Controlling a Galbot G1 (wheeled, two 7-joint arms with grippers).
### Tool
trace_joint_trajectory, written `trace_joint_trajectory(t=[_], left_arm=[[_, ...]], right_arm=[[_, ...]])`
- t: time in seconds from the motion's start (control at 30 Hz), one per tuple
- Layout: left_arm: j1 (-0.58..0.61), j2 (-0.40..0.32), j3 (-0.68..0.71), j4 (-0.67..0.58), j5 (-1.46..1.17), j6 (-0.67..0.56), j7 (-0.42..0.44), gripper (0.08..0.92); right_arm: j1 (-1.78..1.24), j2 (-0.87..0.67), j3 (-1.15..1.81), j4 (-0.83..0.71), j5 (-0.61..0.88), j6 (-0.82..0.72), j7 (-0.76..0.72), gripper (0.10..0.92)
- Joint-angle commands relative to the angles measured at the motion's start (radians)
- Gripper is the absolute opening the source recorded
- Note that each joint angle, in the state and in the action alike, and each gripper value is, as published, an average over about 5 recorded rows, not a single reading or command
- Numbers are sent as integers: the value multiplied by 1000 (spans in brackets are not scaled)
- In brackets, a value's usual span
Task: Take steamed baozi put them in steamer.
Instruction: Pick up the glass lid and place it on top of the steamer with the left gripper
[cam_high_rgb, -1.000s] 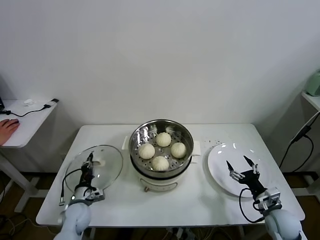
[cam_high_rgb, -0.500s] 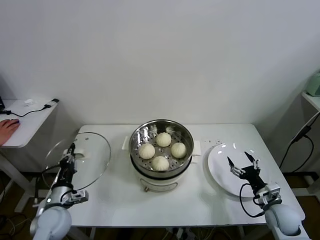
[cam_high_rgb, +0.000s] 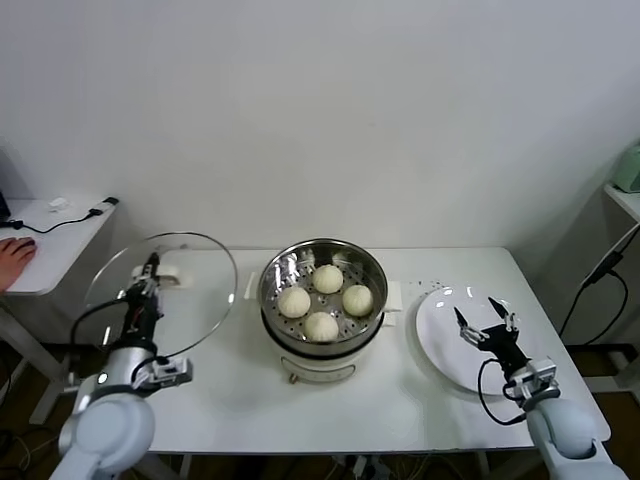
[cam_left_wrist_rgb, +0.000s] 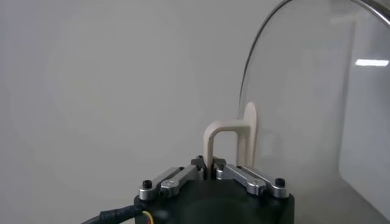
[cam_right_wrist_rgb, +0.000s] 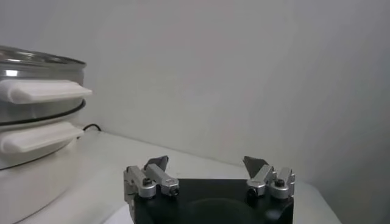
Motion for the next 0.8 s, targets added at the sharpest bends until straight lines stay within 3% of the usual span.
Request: trace_joint_trajectory(t=[0.03, 0.23, 0.47, 0.67, 0.8], left_arm=[[-453, 29, 462, -72, 119, 240, 314, 147], [-510, -171, 574, 29, 286, 240, 384, 147], [-529, -404, 650, 202, 441, 240, 379, 147], [-505, -520, 618, 315, 484, 240, 333, 147], [-493, -561, 592, 361, 496, 240, 308, 147]], right_arm=[[36, 4, -11, -28, -10, 2, 5, 823], [37, 13, 2, -40, -18, 6, 7, 823], [33, 24, 23, -47, -24, 16, 6, 823], [17, 21, 50, -49, -23, 25, -1, 823], [15, 22, 58, -55, -24, 28, -3, 823]])
